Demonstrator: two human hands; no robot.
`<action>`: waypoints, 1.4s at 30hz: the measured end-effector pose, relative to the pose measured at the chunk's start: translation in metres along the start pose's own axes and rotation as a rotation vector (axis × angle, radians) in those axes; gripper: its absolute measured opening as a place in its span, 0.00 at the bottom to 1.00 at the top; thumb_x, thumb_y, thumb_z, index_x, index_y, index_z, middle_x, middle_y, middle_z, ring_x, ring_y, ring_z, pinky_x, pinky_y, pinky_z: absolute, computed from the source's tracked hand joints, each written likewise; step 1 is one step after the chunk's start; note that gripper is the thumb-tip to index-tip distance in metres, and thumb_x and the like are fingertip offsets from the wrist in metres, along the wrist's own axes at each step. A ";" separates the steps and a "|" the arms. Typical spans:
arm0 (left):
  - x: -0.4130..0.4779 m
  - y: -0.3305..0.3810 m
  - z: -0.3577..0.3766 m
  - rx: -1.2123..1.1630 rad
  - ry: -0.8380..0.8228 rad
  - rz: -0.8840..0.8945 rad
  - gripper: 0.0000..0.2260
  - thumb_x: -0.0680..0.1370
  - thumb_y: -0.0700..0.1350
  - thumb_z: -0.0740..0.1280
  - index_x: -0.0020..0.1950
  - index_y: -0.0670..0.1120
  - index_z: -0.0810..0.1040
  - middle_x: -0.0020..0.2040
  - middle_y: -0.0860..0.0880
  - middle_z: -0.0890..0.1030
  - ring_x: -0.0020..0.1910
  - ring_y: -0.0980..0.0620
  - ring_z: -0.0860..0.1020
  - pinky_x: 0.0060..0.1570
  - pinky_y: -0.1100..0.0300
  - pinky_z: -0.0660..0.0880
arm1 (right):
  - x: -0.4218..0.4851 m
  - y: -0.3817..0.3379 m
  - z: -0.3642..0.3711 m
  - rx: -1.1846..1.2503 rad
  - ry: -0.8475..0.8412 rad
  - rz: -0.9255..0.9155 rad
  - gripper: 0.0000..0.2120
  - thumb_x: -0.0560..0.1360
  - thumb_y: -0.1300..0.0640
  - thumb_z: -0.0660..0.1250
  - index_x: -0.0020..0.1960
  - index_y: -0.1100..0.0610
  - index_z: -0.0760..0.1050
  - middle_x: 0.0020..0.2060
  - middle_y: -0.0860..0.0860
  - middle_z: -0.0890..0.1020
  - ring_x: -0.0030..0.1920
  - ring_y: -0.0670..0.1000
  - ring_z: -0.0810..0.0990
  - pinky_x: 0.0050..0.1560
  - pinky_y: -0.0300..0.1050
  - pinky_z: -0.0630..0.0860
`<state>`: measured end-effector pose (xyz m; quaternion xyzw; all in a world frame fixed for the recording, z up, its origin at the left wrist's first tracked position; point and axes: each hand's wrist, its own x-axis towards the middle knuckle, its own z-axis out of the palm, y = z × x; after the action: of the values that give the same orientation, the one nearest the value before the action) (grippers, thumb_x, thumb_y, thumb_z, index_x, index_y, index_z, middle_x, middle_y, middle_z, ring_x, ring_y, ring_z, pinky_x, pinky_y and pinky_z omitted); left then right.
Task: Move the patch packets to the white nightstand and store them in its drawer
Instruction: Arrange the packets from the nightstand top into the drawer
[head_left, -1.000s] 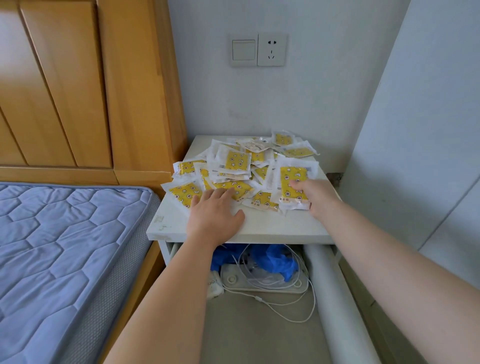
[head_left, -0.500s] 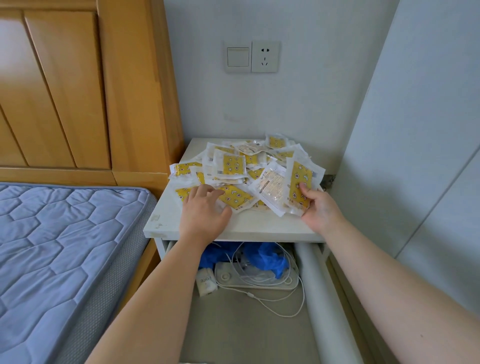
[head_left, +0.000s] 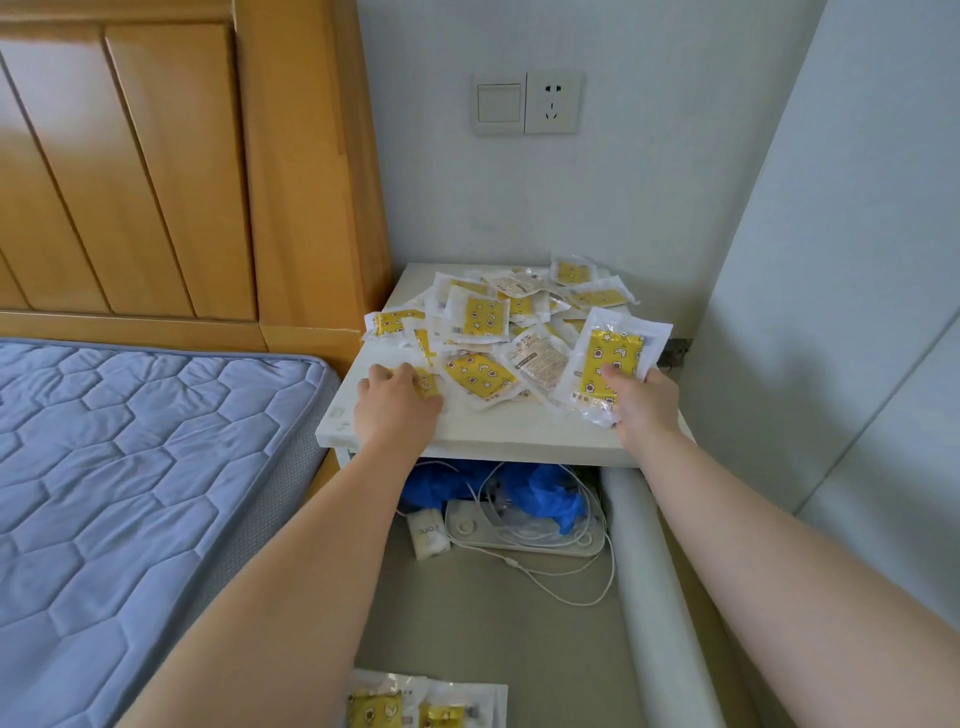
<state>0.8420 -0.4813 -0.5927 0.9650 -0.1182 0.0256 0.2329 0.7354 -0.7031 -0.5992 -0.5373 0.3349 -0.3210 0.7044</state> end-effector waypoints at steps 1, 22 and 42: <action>-0.001 0.000 -0.005 0.005 -0.018 -0.053 0.24 0.76 0.56 0.65 0.68 0.46 0.67 0.67 0.43 0.67 0.66 0.42 0.64 0.59 0.50 0.67 | -0.001 -0.001 -0.002 0.000 0.007 0.007 0.07 0.73 0.63 0.71 0.41 0.52 0.78 0.41 0.49 0.83 0.45 0.55 0.83 0.51 0.57 0.80; -0.039 0.037 -0.026 -0.950 0.357 -0.137 0.03 0.74 0.35 0.60 0.43 0.41 0.71 0.35 0.51 0.72 0.33 0.53 0.68 0.32 0.60 0.66 | -0.003 -0.009 -0.018 -0.013 -0.117 0.087 0.11 0.77 0.62 0.67 0.59 0.57 0.75 0.50 0.54 0.82 0.49 0.57 0.82 0.49 0.56 0.80; -0.037 0.109 0.007 -0.732 -0.268 -0.330 0.31 0.75 0.38 0.70 0.73 0.40 0.59 0.64 0.42 0.73 0.59 0.45 0.75 0.47 0.58 0.70 | -0.027 -0.017 -0.019 -0.413 -0.312 -0.029 0.07 0.77 0.60 0.66 0.54 0.55 0.76 0.50 0.53 0.82 0.52 0.55 0.81 0.59 0.55 0.77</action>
<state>0.7795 -0.5705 -0.5546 0.8193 0.0075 -0.1813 0.5439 0.7026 -0.6953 -0.5826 -0.7175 0.2728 -0.1693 0.6181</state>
